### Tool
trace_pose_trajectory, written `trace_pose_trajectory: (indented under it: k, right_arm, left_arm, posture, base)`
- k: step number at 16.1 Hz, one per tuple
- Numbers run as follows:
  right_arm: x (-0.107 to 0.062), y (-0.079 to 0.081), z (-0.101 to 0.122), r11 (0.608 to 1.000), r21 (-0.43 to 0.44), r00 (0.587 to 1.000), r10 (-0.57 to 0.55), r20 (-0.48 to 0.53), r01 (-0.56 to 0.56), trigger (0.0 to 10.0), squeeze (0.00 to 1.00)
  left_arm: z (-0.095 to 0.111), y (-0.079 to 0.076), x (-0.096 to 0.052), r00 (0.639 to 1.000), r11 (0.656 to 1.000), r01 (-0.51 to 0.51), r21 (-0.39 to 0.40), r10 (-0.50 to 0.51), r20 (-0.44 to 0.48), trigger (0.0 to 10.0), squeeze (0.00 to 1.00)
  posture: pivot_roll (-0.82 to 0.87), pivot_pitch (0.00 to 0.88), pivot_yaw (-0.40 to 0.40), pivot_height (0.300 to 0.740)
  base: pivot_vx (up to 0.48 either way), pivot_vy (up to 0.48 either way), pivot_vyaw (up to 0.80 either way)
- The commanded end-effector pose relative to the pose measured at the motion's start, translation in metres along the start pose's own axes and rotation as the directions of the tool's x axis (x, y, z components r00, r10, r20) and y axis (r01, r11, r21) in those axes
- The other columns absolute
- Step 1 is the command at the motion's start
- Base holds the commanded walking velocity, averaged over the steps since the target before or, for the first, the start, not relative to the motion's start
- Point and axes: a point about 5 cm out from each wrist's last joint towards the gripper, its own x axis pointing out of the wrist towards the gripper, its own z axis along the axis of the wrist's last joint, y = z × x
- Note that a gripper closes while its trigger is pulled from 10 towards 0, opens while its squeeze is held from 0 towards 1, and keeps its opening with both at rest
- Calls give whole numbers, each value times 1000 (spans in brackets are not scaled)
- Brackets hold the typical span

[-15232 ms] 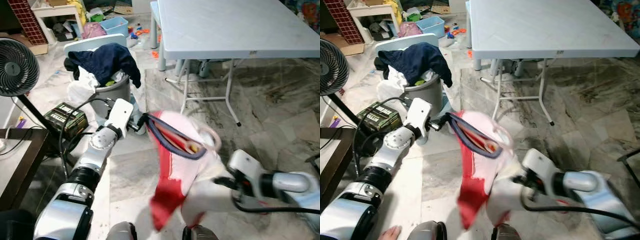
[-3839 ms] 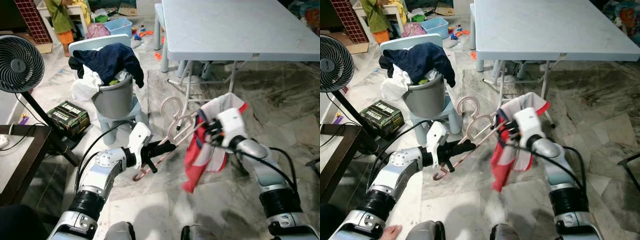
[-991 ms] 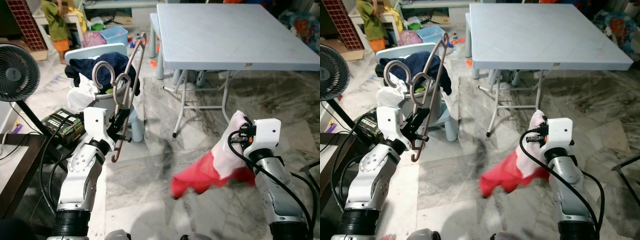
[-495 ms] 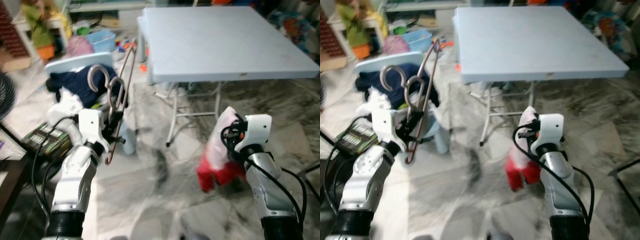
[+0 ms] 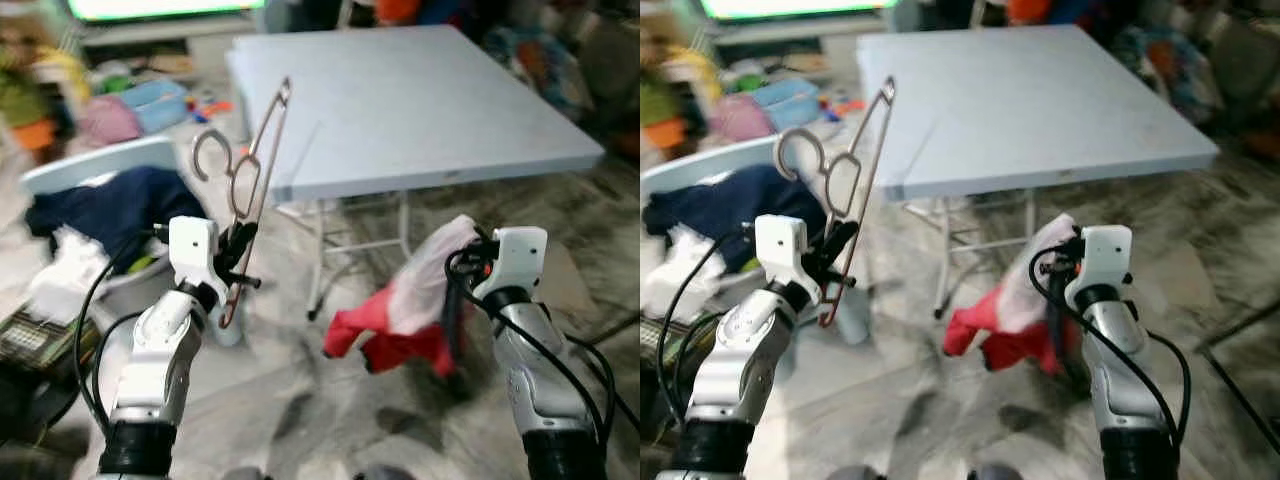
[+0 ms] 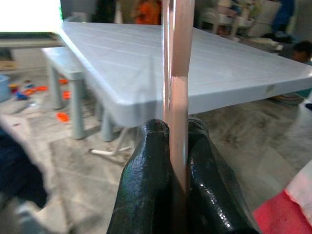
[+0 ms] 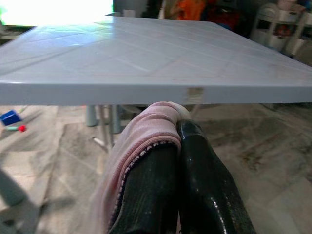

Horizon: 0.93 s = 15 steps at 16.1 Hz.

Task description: Hang hanger

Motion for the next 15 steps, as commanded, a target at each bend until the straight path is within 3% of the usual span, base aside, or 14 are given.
trace_pose_trajectory:
  k: [1,6,13,15]
  right_arm:
    - [2,-5,9,1000,-9,999,-12,32,12,10000,0]
    - [4,-1,10,1000,-6,999,6,33,-6,10000,0]
    - [8,8,17,998,-24,996,66,64,-65,10000,0]
    - [8,10,18,997,-24,995,72,70,-70,10000,0]
  left_arm:
    - [4,-6,3,1000,1000,10,4,-10,11,10000,0]
    - [3,-7,3,1000,1000,11,-28,-10,6,10000,0]
    - [3,-10,0,1000,1000,15,-20,-15,2,10000,0]
    - [3,-5,-1,999,998,-34,-51,35,7,10000,0]
  posture:
    - [23,44,-15,740]
    - [24,45,-16,740]
    - [28,46,-18,740]
    - [28,46,-18,740]
  base:
    - [375,-296,0]
    - [269,-393,0]
    - [35,-403,0]
    - [0,0,0]
